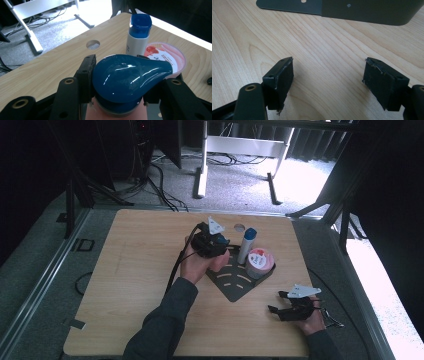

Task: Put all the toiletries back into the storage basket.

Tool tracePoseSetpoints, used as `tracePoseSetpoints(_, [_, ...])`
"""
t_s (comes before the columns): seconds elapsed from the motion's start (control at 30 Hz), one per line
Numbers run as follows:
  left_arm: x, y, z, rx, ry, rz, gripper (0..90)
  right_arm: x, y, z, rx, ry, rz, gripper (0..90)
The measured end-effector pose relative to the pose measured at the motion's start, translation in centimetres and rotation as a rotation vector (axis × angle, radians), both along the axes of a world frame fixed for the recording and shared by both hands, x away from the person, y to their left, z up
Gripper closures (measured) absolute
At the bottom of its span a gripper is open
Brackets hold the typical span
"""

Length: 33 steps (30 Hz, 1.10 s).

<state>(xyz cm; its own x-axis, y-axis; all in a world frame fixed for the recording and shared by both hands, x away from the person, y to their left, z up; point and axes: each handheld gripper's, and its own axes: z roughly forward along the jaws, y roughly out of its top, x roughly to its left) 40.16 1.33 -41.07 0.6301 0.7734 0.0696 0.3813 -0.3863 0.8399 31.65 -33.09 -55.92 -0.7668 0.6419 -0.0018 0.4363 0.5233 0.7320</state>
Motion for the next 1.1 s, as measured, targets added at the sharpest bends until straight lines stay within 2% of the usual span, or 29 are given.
tracePoseSetpoints(0.67, [1.7,-1.0,-1.3,-0.011,0.012,0.022,53.0,0.0,0.0,0.0,0.0,0.0,0.001,23.9])
tracePoseSetpoints(0.93, [2.3,-1.3,-1.7,0.01,0.011,0.023,53.0,0.0,0.0,0.0,0.001,0.001,0.001,23.9])
tracePoseSetpoints(1.1, [2.8,-1.6,-2.1,0.004,0.015,0.027,53.0,0.0,0.0,0.0,0.0,0.001,0.001,23.9])
